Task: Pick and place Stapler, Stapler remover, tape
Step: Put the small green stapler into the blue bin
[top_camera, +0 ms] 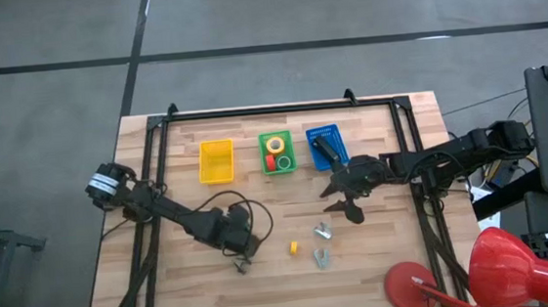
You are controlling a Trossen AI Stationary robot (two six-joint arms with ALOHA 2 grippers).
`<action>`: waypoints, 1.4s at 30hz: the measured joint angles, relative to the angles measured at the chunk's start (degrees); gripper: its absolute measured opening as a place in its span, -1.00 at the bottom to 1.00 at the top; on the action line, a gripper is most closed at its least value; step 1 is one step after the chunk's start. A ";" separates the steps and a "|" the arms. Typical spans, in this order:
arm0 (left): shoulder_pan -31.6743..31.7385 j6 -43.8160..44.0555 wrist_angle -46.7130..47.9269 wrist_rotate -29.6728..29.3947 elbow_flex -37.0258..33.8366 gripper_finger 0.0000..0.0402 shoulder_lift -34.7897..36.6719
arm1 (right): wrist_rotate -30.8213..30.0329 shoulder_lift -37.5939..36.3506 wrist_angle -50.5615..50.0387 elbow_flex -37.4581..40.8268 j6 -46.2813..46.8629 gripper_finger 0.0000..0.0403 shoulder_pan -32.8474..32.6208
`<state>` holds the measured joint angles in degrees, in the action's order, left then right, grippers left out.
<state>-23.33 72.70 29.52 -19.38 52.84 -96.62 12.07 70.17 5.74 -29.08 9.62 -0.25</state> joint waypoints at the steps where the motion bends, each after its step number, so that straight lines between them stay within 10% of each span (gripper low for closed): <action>1: 0.02 -0.60 -0.71 -0.84 0.00 -0.59 0.02 | 0.04 0.00 0.78 0.18 -0.40 0.10 0.00; 16: 2.26 -29.57 -35.58 -13.34 2.11 -0.62 0.09 | 2.83 0.00 9.42 1.51 0.10 0.10 -1.40; 42: 4.97 -45.90 -50.24 -10.98 5.82 -0.60 0.17 | 3.09 0.22 17.67 1.57 0.30 0.18 -3.87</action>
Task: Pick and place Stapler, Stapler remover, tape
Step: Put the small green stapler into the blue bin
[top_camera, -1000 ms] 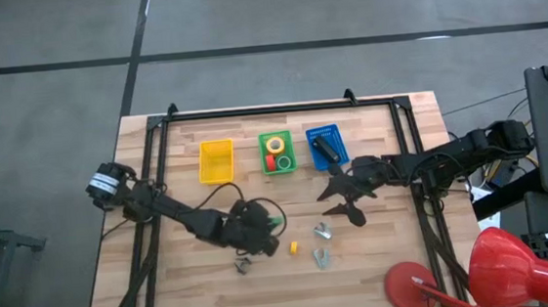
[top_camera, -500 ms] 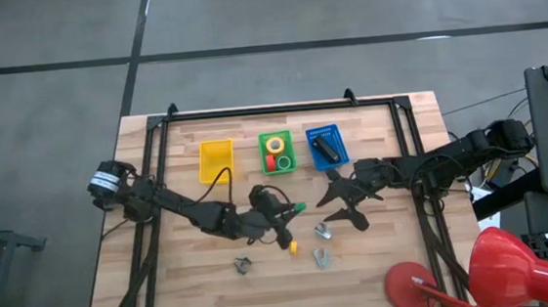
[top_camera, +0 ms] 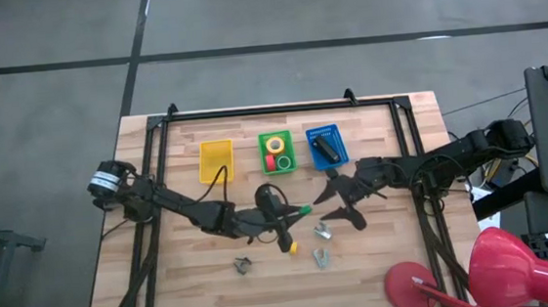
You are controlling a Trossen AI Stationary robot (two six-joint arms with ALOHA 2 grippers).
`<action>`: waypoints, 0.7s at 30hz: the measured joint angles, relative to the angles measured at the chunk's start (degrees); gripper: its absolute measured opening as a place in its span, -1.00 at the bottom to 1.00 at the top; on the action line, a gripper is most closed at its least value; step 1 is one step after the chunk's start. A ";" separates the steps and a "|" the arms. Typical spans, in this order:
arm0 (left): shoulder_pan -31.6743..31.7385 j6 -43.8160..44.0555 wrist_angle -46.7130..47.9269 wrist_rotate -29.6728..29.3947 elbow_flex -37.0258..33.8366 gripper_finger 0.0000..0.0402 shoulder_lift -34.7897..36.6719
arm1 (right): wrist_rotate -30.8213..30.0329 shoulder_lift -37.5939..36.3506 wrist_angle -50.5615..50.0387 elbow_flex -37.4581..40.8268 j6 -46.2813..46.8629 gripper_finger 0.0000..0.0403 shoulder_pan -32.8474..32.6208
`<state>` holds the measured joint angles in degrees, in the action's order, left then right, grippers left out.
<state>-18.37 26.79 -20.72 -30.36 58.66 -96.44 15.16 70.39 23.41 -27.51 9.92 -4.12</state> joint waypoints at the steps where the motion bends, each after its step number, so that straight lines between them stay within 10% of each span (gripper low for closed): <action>1: -0.06 -0.21 -0.55 0.18 0.00 -0.60 0.00 | -0.57 0.00 0.03 0.00 0.25 0.22 0.00; 21: 0.20 -5.19 -5.83 0.80 -0.05 -0.60 0.02 | -1.61 0.00 6.76 -0.10 1.15 0.42 0.00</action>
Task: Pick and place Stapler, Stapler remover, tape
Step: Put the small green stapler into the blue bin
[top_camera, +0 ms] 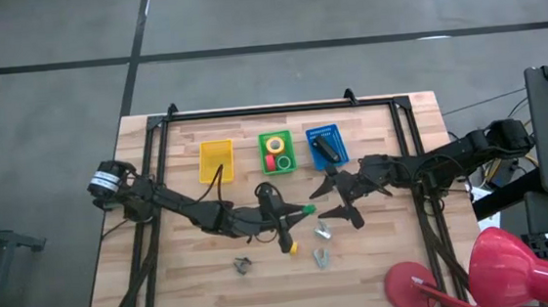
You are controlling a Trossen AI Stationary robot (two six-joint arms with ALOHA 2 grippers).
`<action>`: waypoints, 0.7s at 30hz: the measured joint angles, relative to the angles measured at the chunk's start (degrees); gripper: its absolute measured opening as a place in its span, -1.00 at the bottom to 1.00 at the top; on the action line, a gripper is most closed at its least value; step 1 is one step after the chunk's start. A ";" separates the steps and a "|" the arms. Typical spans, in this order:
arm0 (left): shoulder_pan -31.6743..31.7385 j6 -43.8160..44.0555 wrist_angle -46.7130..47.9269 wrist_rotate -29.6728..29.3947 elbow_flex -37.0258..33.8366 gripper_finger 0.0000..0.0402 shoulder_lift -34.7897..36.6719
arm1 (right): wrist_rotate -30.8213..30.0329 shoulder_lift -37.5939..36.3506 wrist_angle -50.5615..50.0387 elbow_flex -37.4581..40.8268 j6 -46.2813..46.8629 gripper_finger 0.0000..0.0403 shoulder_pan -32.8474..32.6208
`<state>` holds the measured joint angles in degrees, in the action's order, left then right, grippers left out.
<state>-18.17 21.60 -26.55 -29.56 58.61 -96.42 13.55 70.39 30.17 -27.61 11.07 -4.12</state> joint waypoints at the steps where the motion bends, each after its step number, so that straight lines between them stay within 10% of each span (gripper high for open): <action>1: 0.08 -0.16 -0.14 0.00 0.00 -0.60 0.00 | -0.03 0.00 0.13 0.00 0.01 0.41 0.00; 21: 1.20 -2.38 -2.16 -0.04 0.00 -0.58 0.00 | 0.32 3.37 6.80 -0.19 -0.45 0.29 0.00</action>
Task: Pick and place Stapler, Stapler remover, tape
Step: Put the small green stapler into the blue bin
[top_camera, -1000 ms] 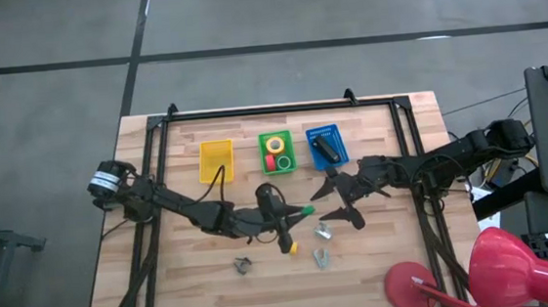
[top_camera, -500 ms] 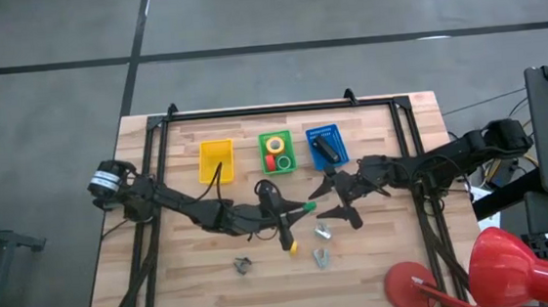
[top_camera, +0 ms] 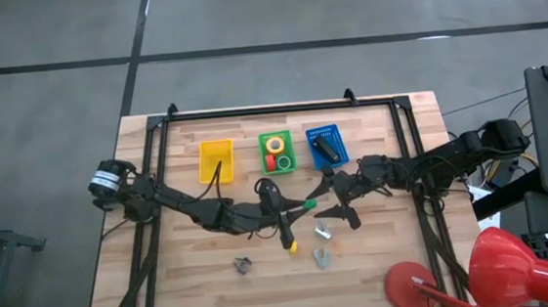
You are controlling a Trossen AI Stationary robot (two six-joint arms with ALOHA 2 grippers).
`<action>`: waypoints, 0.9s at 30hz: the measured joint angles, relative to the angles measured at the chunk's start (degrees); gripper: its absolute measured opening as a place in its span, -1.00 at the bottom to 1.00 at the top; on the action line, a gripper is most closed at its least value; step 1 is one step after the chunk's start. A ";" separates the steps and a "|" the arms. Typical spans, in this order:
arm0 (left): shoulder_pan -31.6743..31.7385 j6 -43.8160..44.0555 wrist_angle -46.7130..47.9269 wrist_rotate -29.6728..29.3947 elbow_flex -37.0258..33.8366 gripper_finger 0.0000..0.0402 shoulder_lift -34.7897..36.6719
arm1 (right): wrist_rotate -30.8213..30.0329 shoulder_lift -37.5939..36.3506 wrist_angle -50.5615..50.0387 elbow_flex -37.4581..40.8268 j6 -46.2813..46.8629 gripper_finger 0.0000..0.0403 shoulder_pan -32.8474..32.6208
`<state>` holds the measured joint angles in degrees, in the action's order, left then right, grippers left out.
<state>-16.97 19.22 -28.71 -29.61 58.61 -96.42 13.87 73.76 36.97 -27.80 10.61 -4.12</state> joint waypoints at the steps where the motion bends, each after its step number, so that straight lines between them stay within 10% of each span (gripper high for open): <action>1: 0.00 0.00 -0.01 0.01 0.00 -0.58 0.00 | 0.10 0.00 -0.08 -0.03 -0.02 0.27 0.00; 27: -0.02 0.02 0.02 0.00 -0.13 -0.57 0.00 | 0.11 0.24 -0.17 -0.03 -0.40 -0.31 0.00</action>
<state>-16.99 19.25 -28.69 -29.61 58.48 -96.42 13.98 74.00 36.80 -27.83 10.21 -4.12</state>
